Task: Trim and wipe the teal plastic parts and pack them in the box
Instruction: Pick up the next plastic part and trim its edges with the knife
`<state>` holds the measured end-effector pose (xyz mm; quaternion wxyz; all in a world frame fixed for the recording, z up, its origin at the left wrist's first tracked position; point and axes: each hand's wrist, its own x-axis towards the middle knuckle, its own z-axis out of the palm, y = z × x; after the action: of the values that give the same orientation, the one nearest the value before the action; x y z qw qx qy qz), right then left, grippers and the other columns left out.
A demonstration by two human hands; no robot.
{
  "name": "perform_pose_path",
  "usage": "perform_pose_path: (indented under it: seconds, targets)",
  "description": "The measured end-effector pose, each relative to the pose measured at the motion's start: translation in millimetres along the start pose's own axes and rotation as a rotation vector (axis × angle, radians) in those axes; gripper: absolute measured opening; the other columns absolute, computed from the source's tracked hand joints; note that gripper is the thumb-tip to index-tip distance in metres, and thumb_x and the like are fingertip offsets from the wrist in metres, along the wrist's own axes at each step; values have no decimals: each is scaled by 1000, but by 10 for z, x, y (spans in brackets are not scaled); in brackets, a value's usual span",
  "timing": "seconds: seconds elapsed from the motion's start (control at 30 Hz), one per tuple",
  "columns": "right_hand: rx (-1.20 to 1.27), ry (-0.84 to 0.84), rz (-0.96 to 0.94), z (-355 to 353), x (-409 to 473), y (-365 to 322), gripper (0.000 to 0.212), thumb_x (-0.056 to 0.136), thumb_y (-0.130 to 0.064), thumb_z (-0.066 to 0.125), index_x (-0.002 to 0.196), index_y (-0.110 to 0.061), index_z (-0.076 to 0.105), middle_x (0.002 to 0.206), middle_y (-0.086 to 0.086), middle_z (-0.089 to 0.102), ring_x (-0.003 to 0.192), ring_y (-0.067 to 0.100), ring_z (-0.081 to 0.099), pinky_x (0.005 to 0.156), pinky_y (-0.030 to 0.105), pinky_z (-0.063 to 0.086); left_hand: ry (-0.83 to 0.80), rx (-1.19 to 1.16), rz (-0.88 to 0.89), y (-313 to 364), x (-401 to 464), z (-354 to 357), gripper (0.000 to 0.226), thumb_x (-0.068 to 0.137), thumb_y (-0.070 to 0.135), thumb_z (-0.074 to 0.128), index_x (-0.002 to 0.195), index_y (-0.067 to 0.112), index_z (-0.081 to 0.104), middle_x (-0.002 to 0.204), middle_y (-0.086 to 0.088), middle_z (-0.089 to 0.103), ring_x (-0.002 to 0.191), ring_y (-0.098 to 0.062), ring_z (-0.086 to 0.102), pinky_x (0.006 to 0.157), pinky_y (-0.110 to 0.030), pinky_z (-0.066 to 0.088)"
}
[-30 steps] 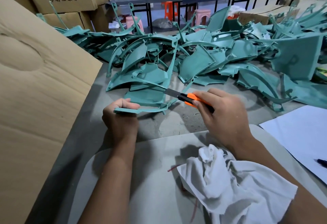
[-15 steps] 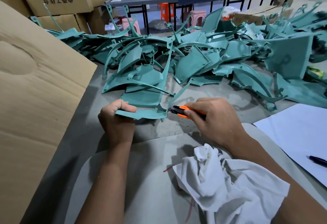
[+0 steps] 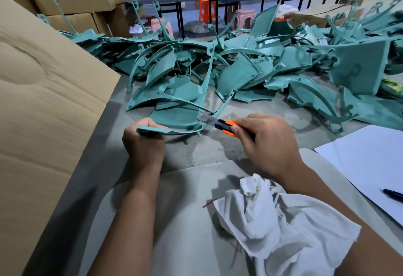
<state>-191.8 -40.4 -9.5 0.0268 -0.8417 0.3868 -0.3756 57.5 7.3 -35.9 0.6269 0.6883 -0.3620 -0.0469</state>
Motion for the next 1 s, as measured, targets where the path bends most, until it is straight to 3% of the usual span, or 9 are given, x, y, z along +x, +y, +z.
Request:
perform_pose_path:
  seconds: [0.33, 0.43, 0.5, 0.57, 0.63, 0.7, 0.83, 0.93, 1.0]
  targets:
    - [24, 37, 18, 16, -6, 28, 16, 100, -27, 65, 105, -26, 81, 75, -6, 66, 65, 22, 60, 52, 33, 40, 6, 18, 6, 68, -38, -36, 25, 68, 8, 41, 58, 6, 64, 57, -8, 62, 57, -12, 48, 51, -17, 34]
    - [114, 90, -27, -11, -10, 12, 19, 102, -27, 63, 108, -25, 81, 72, -8, 62, 62, 16, 56, 51, 35, 42, 42, 37, -30, 84, -46, -29, 23, 68, 9, 39, 61, -3, 56, 59, -16, 46, 62, -19, 38, 51, -27, 30]
    - [191, 73, -89, -12, -14, -44, 20, 101, -27, 63, 110, -23, 80, 73, -9, 62, 63, 13, 55, 52, 36, 44, 93, 12, -112, 113, -51, -14, 19, 76, 9, 47, 58, 5, 45, 62, -10, 35, 72, -19, 36, 56, -29, 29]
    - [214, 31, -97, 12, -21, -81, 20, 101, -26, 64, 111, -22, 81, 76, -10, 64, 65, 14, 57, 53, 39, 47, 159, -24, -193, 150, -59, 6, 36, 85, 7, 58, 59, 18, 35, 62, -10, 30, 78, -21, 37, 65, -25, 33]
    - [184, 42, -74, 9, -23, -87, 20, 102, -26, 63, 111, -22, 81, 76, -8, 65, 66, 16, 58, 55, 40, 48, 195, -36, -214, 154, -73, 35, 42, 87, 1, 60, 64, 26, 37, 66, 6, 45, 80, -22, 43, 68, -22, 37]
    - [102, 98, -57, -16, -20, -108, 21, 103, -28, 61, 108, -22, 80, 74, -6, 62, 63, 18, 55, 52, 38, 45, 202, -50, -228, 151, -80, 32, 43, 83, -5, 55, 68, 31, 38, 74, 20, 43, 78, -16, 48, 63, -13, 39]
    - [5, 173, -13, -28, -16, -154, 19, 103, -26, 61, 104, -18, 79, 72, -5, 60, 62, 20, 54, 50, 33, 39, -34, -35, -149, 125, -54, -55, 17, 65, 7, 55, 63, 24, 58, 60, 15, 62, 62, -9, 57, 58, -25, 45]
    - [-11, 208, 64, -34, -2, -98, 20, 103, -25, 61, 105, -17, 79, 75, -2, 65, 66, 23, 59, 52, 36, 44, -369, -79, -4, 157, -99, -57, 15, 73, 18, 78, 81, 32, 78, 80, 18, 77, 79, -9, 73, 71, -24, 58]
    - [-30, 245, 119, -47, -3, -55, 20, 103, -25, 61, 107, -17, 79, 82, -2, 70, 71, 23, 62, 55, 39, 49, -448, -90, 83, 224, -191, 22, 12, 80, 30, 79, 91, 26, 79, 89, 15, 78, 88, -8, 75, 79, -28, 59]
